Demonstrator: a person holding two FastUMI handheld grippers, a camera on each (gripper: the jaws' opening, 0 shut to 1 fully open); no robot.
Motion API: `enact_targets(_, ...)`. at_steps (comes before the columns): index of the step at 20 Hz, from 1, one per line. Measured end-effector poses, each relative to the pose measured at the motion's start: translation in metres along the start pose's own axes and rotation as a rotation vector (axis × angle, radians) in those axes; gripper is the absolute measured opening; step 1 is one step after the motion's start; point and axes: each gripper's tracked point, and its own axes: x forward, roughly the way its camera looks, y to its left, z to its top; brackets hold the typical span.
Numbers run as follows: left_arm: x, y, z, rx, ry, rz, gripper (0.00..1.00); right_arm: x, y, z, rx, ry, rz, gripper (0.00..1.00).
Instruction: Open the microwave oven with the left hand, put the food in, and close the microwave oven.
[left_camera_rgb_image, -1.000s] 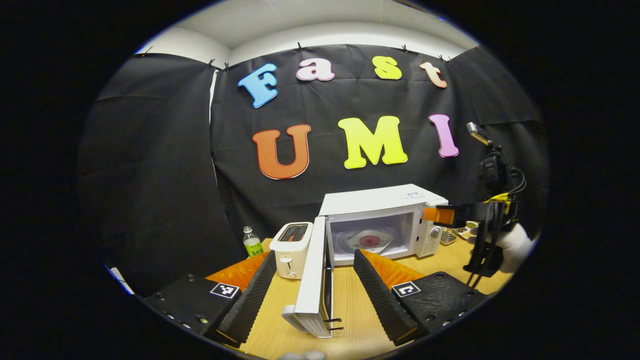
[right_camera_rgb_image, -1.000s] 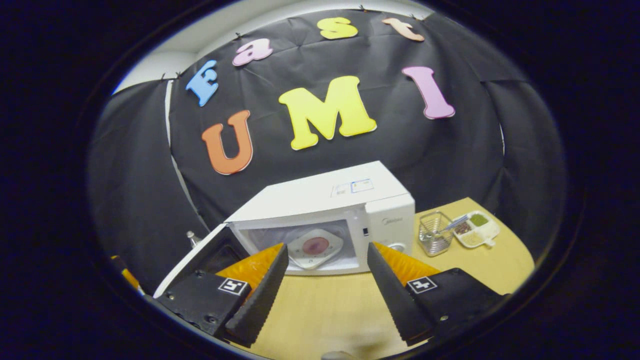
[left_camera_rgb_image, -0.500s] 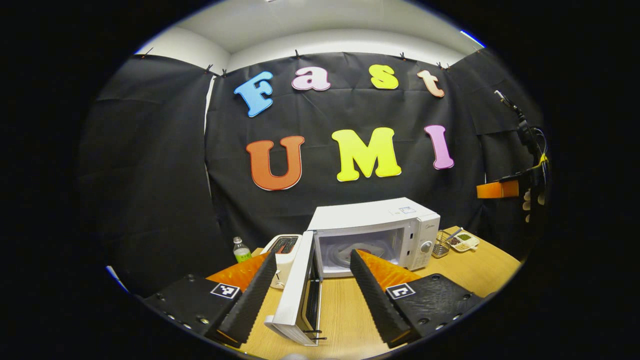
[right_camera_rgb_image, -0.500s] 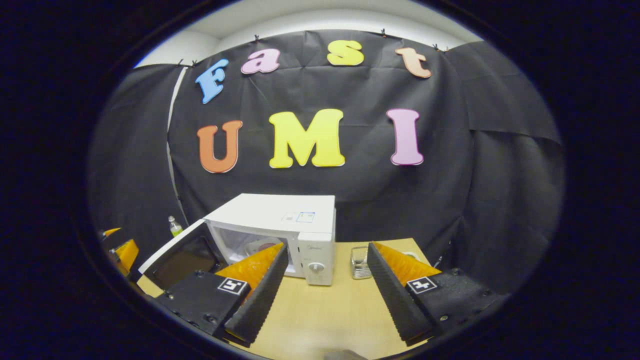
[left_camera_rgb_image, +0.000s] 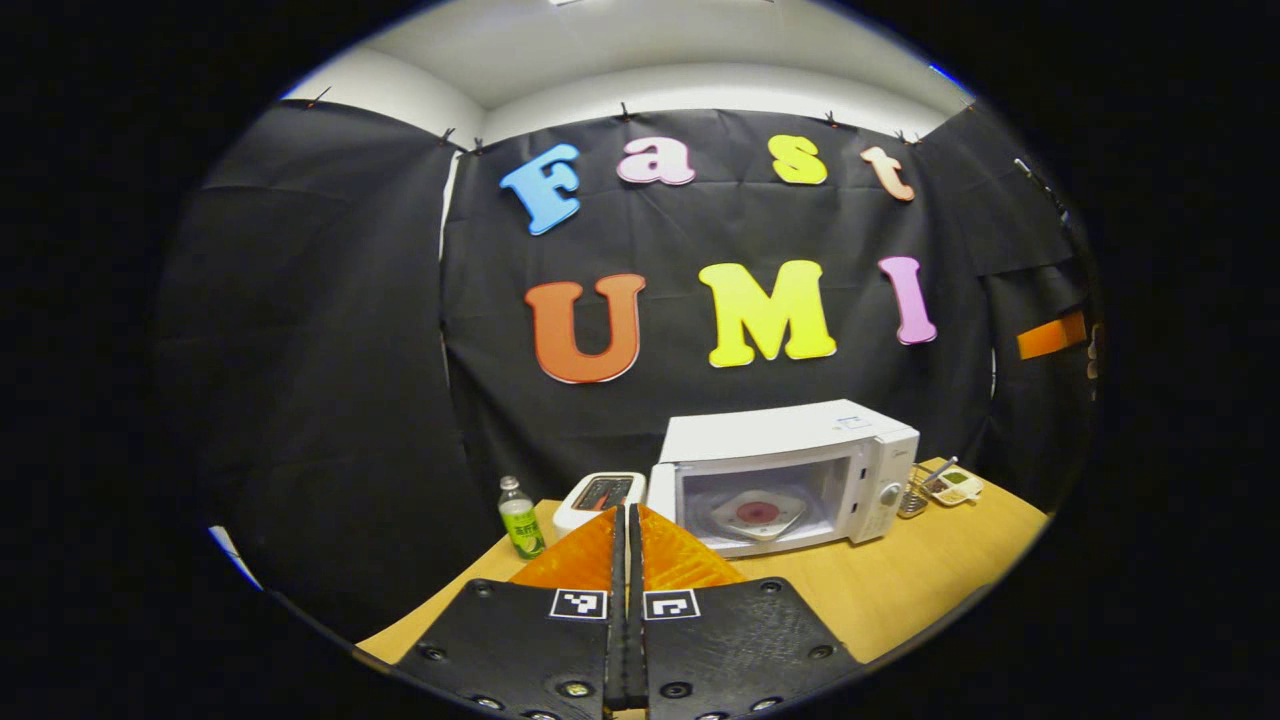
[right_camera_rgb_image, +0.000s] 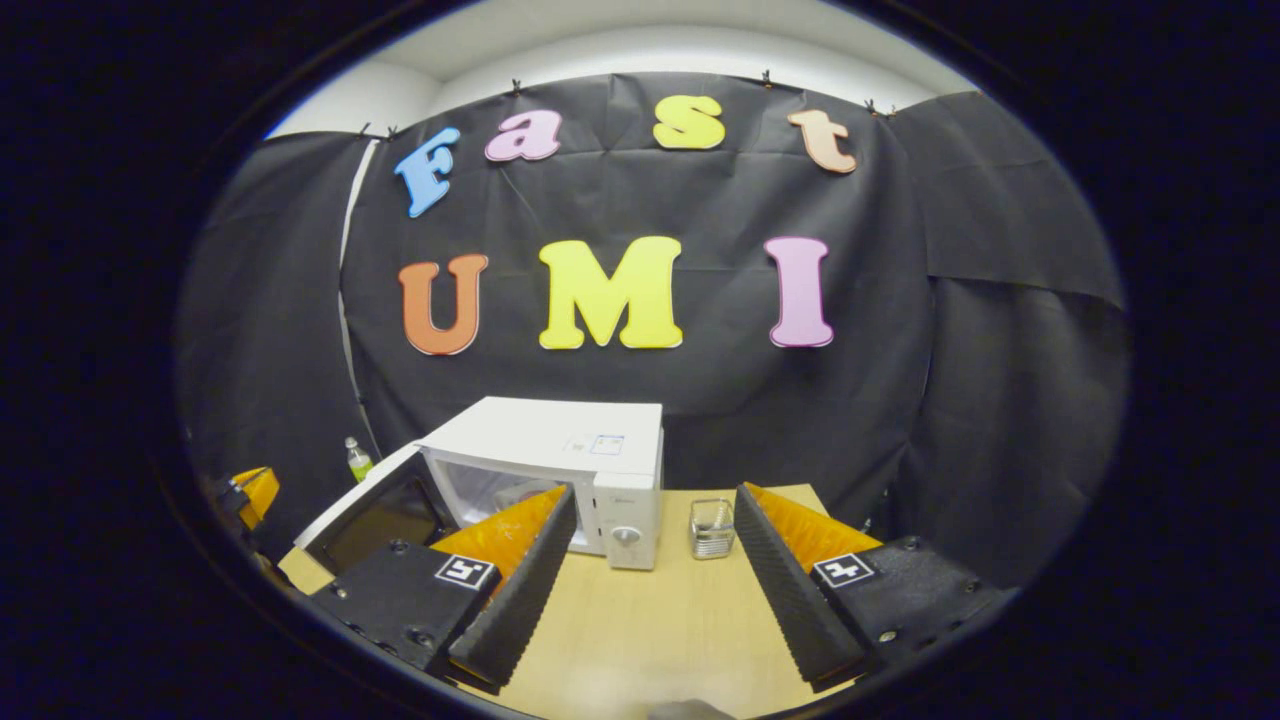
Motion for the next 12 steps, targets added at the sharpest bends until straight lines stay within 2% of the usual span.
enact_targets(1, 0.001, 0.017, -0.01, -0.014, 0.011, 0.028, 0.0, -0.001, 0.0, 0.001, 0.008, -0.001, -0.006, 1.0)
enact_targets(2, 0.001, 0.035, -0.024, -0.027, 0.034, 0.05, 0.0, -0.001, 0.0, 0.001, 0.015, -0.001, -0.011, 0.92)
enact_targets(5, 0.001, 0.074, -0.064, -0.028, 0.078, 0.096, 0.0, -0.004, 0.001, 0.005, 0.008, -0.003, -0.033, 0.92)
enact_targets(6, 0.001, 0.08, -0.077, -0.02, 0.089, 0.088, 0.0, -0.005, 0.002, 0.004, 0.008, 0.001, -0.037, 0.92)
enact_targets(7, 0.002, 0.081, -0.089, -0.014, 0.104, 0.082, 0.0, -0.007, 0.005, 0.003, 0.008, 0.007, -0.04, 1.0)
enact_targets(9, 0.006, 0.079, -0.112, -0.008, 0.131, 0.057, 0.0, -0.009, 0.009, 0.001, 0.013, 0.022, -0.043, 1.0)
enact_targets(10, 0.008, 0.076, -0.12, -0.013, 0.145, 0.046, 0.1, -0.011, 0.01, -0.001, 0.025, 0.031, -0.044, 1.0)
enact_targets(11, 0.011, 0.071, -0.126, -0.021, 0.15, 0.029, 0.0, -0.013, 0.012, -0.003, 0.038, 0.04, -0.04, 1.0)
enact_targets(12, 0.014, 0.063, -0.132, -0.033, 0.154, 0.014, 0.1, -0.017, 0.012, -0.006, 0.044, 0.051, -0.041, 1.0)
